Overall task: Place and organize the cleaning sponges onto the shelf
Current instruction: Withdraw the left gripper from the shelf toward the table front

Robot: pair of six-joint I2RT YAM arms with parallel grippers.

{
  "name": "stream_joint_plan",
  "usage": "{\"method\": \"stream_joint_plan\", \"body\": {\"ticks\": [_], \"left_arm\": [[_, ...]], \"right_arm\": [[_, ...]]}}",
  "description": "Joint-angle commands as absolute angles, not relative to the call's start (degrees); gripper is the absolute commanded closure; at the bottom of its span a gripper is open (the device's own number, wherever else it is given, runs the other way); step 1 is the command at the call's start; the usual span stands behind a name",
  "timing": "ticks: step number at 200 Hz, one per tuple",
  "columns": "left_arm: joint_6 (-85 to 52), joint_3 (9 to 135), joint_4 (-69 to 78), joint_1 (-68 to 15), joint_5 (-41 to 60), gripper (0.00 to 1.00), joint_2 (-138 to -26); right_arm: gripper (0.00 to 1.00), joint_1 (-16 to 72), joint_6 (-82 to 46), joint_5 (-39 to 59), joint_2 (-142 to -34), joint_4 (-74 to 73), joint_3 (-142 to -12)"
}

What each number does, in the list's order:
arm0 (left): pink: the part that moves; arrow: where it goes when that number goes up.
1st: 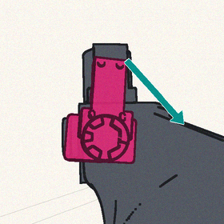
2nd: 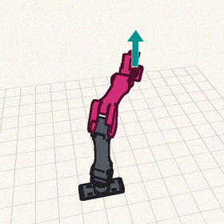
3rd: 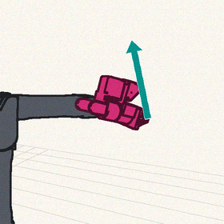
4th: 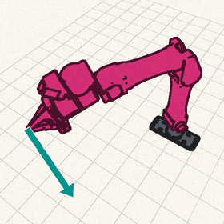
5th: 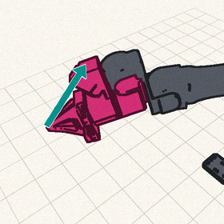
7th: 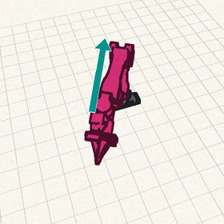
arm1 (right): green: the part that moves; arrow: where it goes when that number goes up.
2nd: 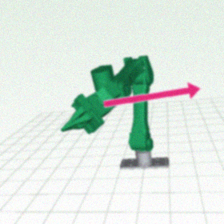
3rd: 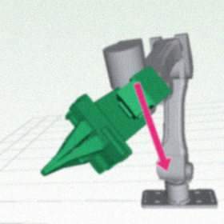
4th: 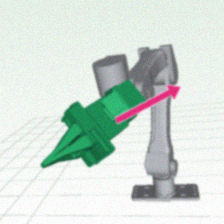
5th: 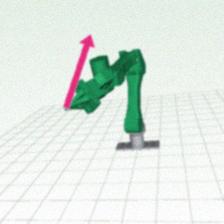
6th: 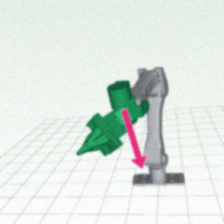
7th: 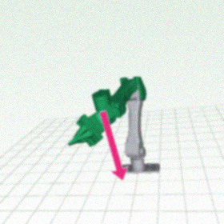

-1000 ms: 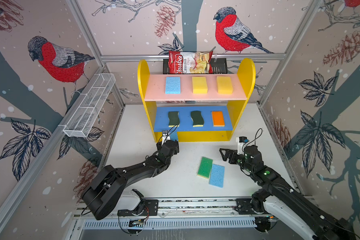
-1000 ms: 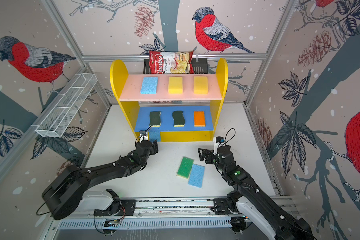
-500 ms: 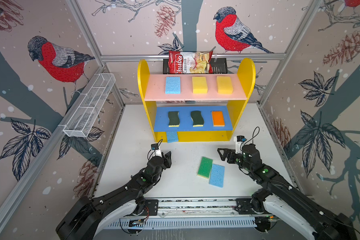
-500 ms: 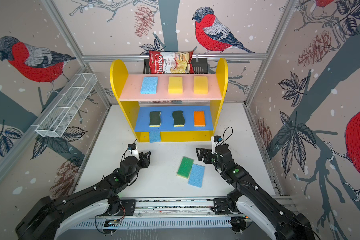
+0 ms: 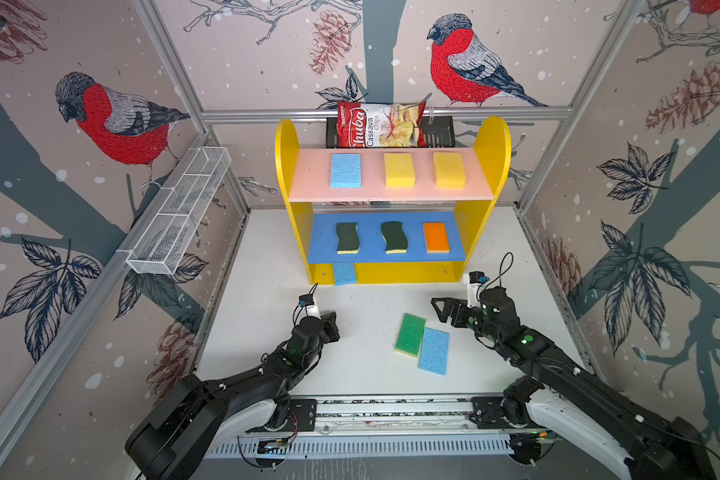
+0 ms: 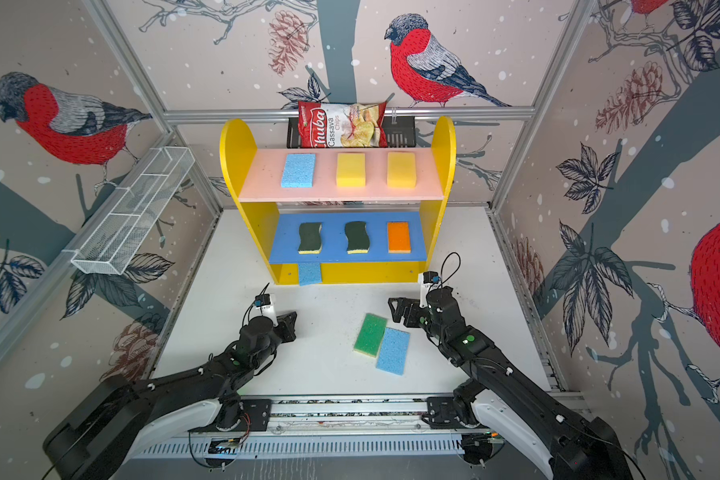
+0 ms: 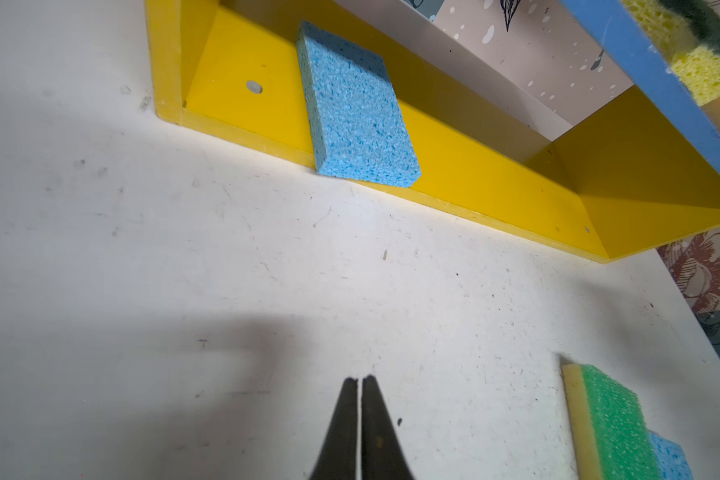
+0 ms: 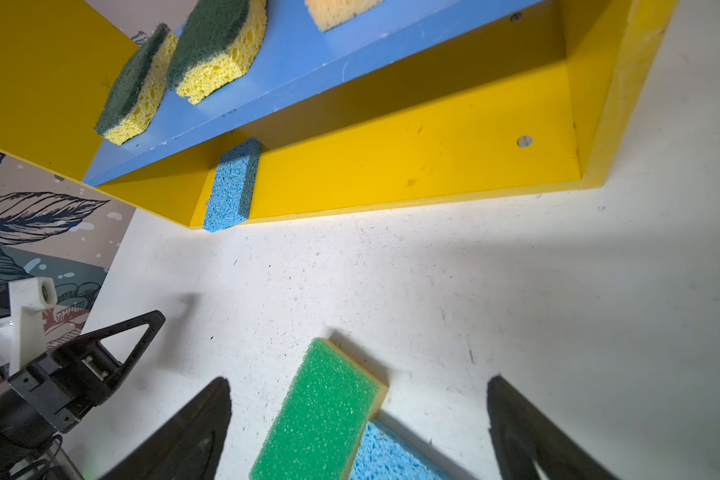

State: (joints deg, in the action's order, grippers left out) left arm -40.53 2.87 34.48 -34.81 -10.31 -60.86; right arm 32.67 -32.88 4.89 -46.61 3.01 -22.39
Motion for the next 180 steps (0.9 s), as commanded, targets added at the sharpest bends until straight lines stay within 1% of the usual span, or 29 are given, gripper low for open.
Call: {"method": "stream_joint_plan", "body": {"ticks": [1, 13, 45, 100, 136, 180], "left_arm": [[-42.88, 2.4, 42.17, -34.62, -9.84, 1.0, -62.86], [-43.07, 2.6, 42.29, -34.47, -10.85, 1.0, -63.93], [-42.71, 3.38, 45.5, -33.57, -8.92, 1.0, -68.44], [-44.53, 4.1, 55.34, -32.9, -7.01, 1.0, -78.51], [-45.66, 4.24, 58.06, -31.69, -5.4, 1.0, -80.99], [-49.59, 2.48, 67.0, -29.61, -1.83, 1.0, -86.03]], "right_arm": [[0.04, 32.81, -32.7, 4.84, -46.49, 0.97, -22.79], [0.04, 32.78, -32.74, 4.83, -46.57, 0.93, -22.76], [0.04, 32.89, -32.98, 5.27, -47.13, -0.02, -22.4], [0.04, 33.05, -32.92, 6.02, -47.97, -0.09, -22.41], [0.04, 33.07, -32.49, 5.65, -47.97, 0.0, -22.33], [0.04, 33.06, -32.39, 5.85, -49.22, -0.68, -22.37]]}}
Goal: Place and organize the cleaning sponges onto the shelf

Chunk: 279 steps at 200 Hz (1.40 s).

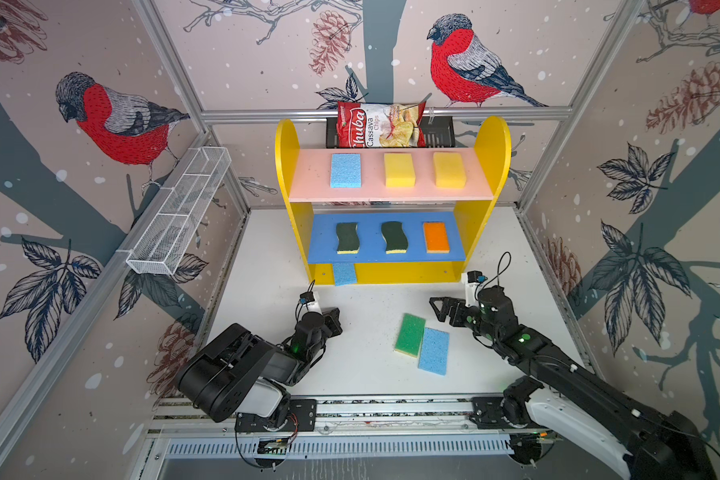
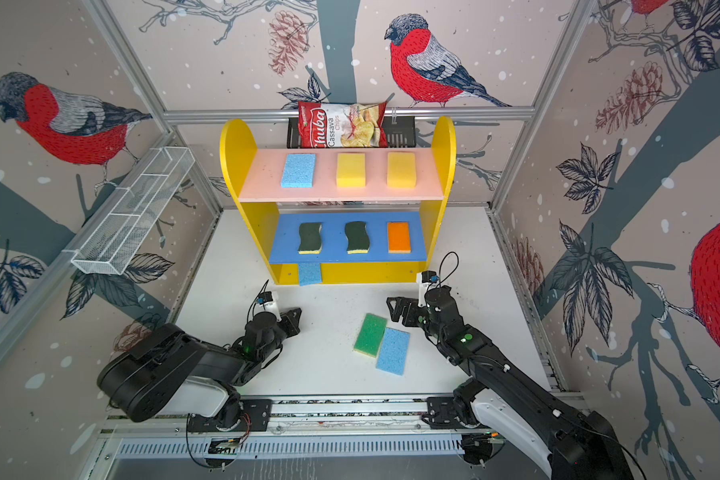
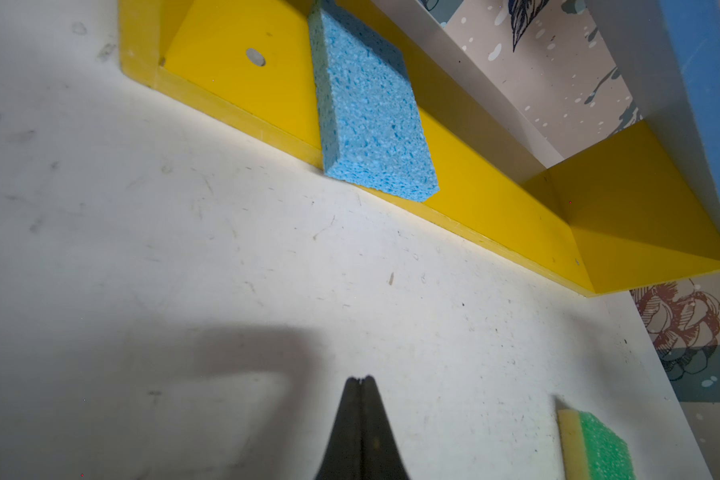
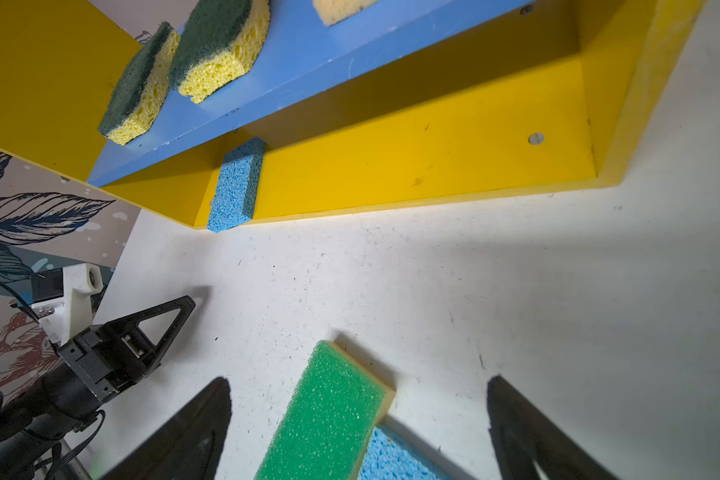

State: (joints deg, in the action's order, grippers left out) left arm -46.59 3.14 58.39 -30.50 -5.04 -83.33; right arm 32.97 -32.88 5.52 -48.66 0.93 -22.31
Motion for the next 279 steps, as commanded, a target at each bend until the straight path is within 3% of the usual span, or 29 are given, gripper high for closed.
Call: {"method": "stream_joint_plan", "body": {"ticks": [1, 29, 60, 83, 114, 127, 143, 194, 219, 279], "left_arm": [[-49.67, 2.43, 67.34, -29.57, -1.7, 1.0, -86.26], [-52.93, 0.94, 79.53, -29.09, 0.98, 1.0, -94.15], [-58.23, -1.3, 103.04, -27.94, 3.52, 1.0, -109.7], [-61.69, 1.65, 103.34, -26.44, 7.29, 1.0, -116.17], [-62.64, 2.94, 103.28, -26.37, 7.38, 1.0, -115.62], [-65.07, 3.55, 103.28, -26.28, 7.31, 0.91, -116.54], [-67.39, 4.75, 103.29, -26.17, 7.54, 0.89, -118.18], [-72.38, 6.69, 103.29, -26.19, 5.61, 0.92, -118.26], [-73.73, 6.04, 103.29, -26.1, 3.42, 0.99, -116.67], [-76.29, 6.12, 103.28, -25.82, 0.49, 1.0, -114.24]], "right_arm": [[0.04, 33.06, -32.37, 5.87, -49.26, -0.73, -22.35], [0.04, 33.09, -32.18, 6.02, -49.86, -0.8, -22.3], [0.04, 33.09, -31.84, 5.56, -49.55, -0.36, -22.18], [0.04, 33.09, -31.4, 5.24, -49.31, 0.0, -22.16], [0.04, 32.96, -30.84, 3.98, -48.96, 0.71, -22.06], [0.04, 32.96, -30.6, 3.69, -49.09, 0.38, -21.9], [0.04, 32.87, -30.5, 3.69, -49.48, 0.08, -22.04], [0.04, 32.5, -29.42, 3.61, -49.94, 0.61, -22.16], [0.04, 32.09, -29.09, 3.69, -49.86, 0.71, -22.15], [0.04, 31.66, -28.7, 4.13, -49.48, 0.77, -22.09]]}}
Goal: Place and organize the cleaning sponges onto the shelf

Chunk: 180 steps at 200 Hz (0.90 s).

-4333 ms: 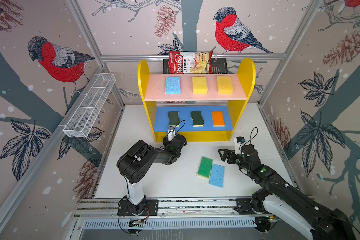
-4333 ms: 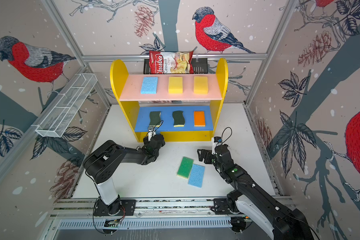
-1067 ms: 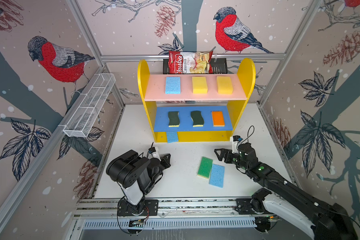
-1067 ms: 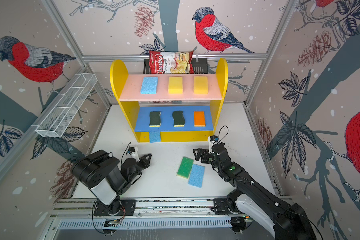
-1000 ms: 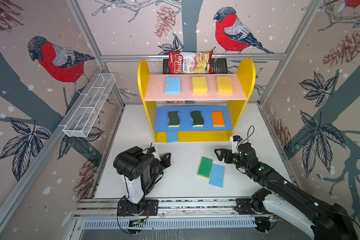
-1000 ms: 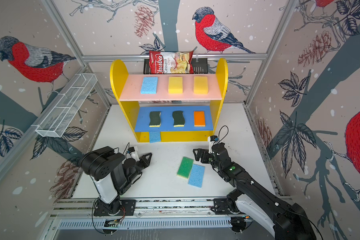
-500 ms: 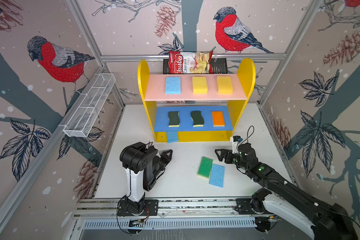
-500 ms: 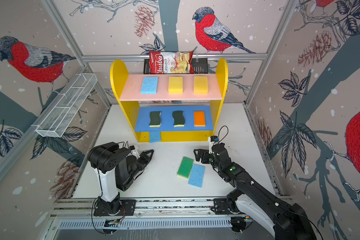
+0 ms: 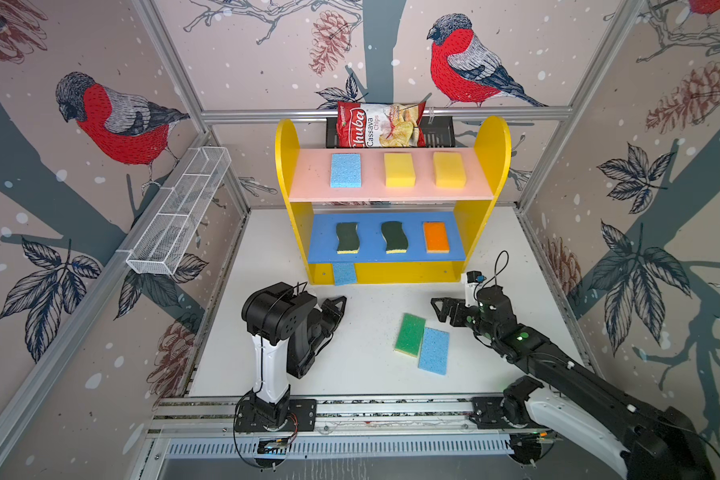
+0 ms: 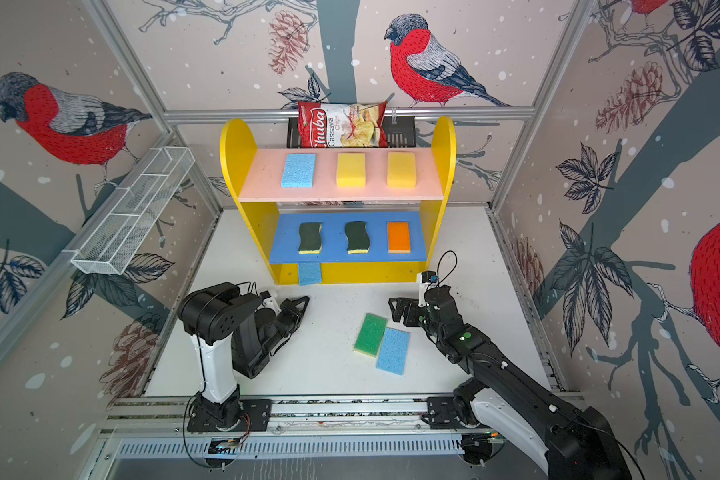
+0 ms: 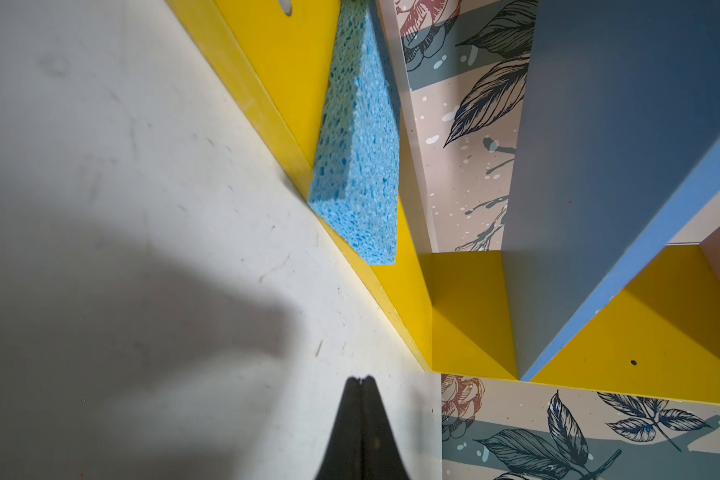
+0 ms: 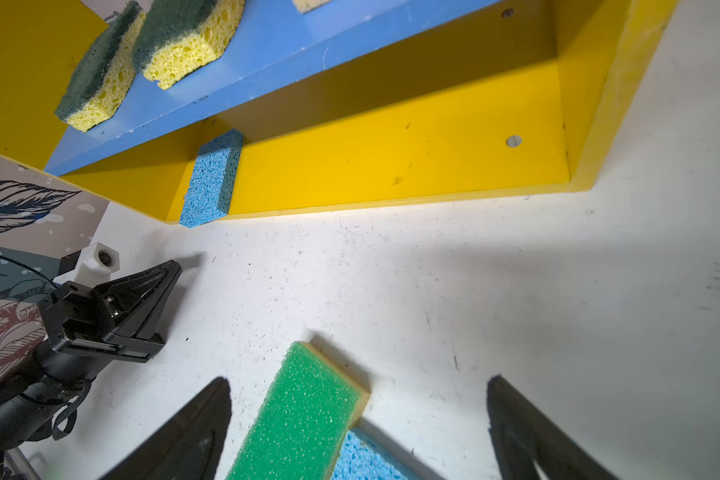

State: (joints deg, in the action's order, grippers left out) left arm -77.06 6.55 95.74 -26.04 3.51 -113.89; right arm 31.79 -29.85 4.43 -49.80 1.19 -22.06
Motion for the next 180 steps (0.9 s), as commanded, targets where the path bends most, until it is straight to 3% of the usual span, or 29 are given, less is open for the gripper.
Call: {"method": "stream_joint_plan", "body": {"ticks": [1, 91, 180], "left_arm": [[-76.33, 6.13, 103.28, -25.83, 0.46, 1.0, -114.21], [-76.61, 9.98, 89.57, -25.48, -1.15, 0.95, -105.62], [-79.52, 10.3, 87.55, -25.93, -2.25, 0.93, -105.86]], "right_arm": [[0.04, 31.69, -28.68, 4.18, -49.44, 0.78, -22.16], [0.04, 31.35, -29.09, 4.06, -47.2, 1.49, -21.71], [0.04, 30.88, -29.64, 3.69, -44.92, 0.99, -20.19]]}}
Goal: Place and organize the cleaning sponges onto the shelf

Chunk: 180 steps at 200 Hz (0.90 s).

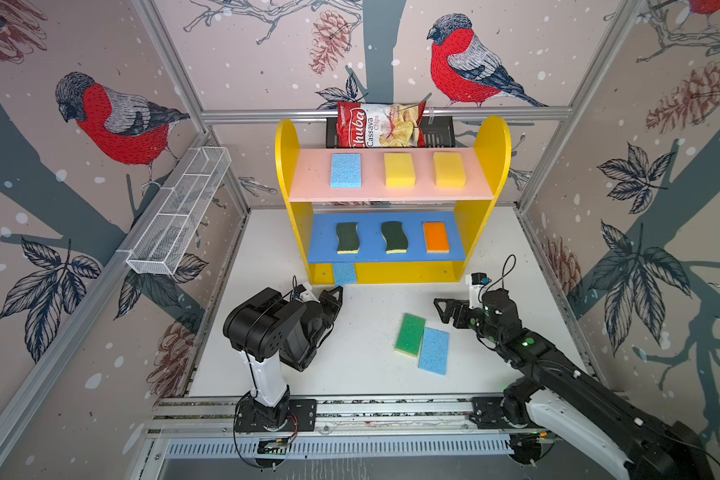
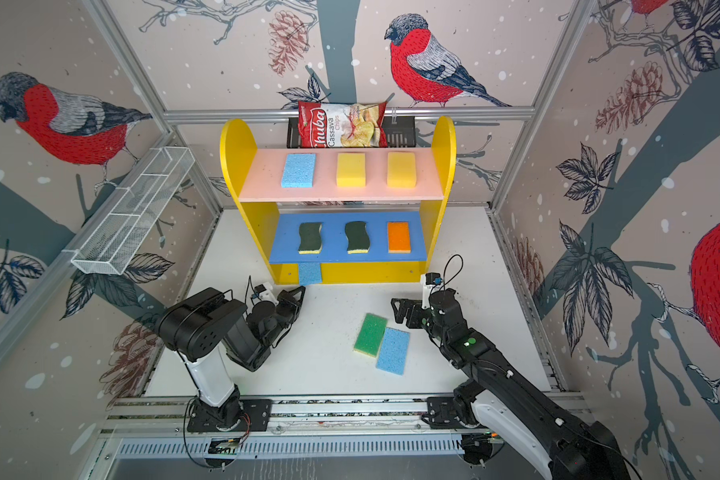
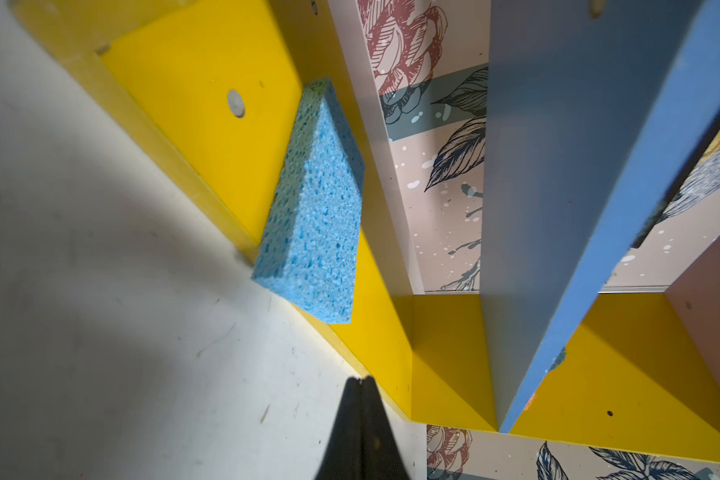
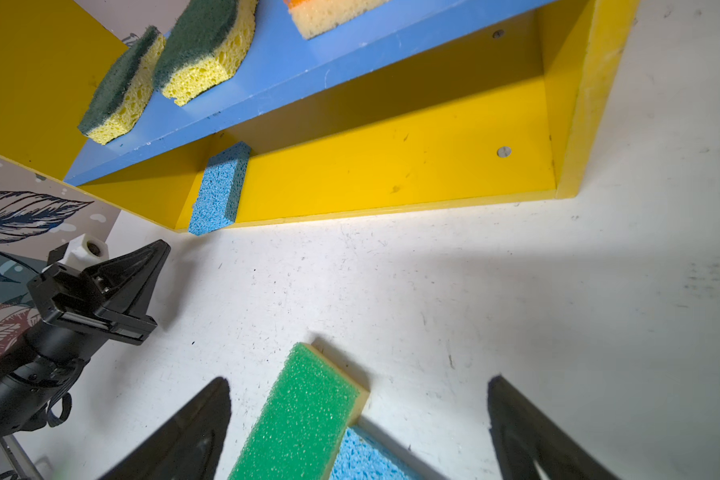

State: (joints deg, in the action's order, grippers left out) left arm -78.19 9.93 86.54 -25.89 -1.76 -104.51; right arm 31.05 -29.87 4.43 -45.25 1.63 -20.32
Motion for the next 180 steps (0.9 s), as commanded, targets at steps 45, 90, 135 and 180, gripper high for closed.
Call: {"method": "stream_joint_plan", "body": {"ticks": [45, 90, 135, 180], "left_arm": [[-82.07, 10.75, 91.55, -26.28, -3.16, 0.93, -110.64], [-82.59, 11.93, 88.7, -26.29, -3.52, 0.92, -110.61], [-84.88, 13.74, 88.56, -26.28, -4.29, 0.91, -112.32], [-85.23, 15.04, 86.42, -26.28, -5.26, 0.89, -112.33]], "right_arm": [[0.04, 30.68, -29.73, 3.69, -44.7, 1.32, -20.05], [0.04, 30.36, -29.62, 3.6, -44.39, 1.05, -19.69], [0.04, 30.14, -29.58, 3.74, -44.31, 1.41, -19.69], [0.04, 29.97, -29.53, 3.73, -44.29, 1.01, -19.51]]}}
